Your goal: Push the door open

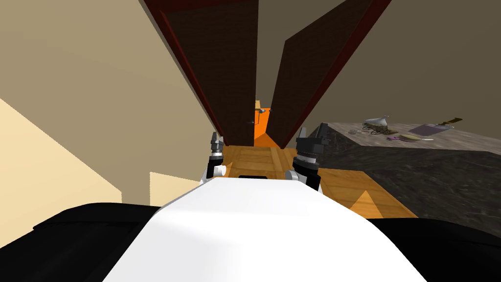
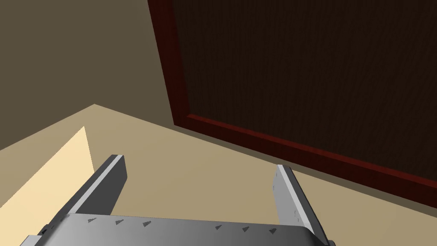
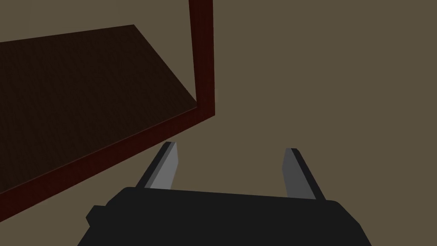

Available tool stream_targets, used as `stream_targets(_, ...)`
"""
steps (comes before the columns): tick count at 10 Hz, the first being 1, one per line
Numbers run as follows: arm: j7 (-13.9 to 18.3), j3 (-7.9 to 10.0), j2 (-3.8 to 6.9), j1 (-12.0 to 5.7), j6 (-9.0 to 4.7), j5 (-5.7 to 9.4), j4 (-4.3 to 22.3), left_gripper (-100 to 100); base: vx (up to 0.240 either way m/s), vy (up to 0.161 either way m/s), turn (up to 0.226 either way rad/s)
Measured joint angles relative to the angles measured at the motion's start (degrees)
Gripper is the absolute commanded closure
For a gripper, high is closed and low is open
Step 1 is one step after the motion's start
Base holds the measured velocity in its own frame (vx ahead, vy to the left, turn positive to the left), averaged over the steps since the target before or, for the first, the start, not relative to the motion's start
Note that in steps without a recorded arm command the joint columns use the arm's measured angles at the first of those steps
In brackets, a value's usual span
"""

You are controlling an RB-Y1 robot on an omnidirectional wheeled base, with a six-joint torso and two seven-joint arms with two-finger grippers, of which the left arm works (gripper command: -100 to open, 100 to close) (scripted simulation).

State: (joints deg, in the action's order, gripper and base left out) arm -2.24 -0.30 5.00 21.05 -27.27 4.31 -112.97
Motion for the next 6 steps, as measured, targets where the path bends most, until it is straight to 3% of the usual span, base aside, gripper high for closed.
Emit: stream_targets(6,1.0,-0.49,0.4,-2.57,-1.71,-0.58,7.1,-100,0.103,-0.028,0.012)
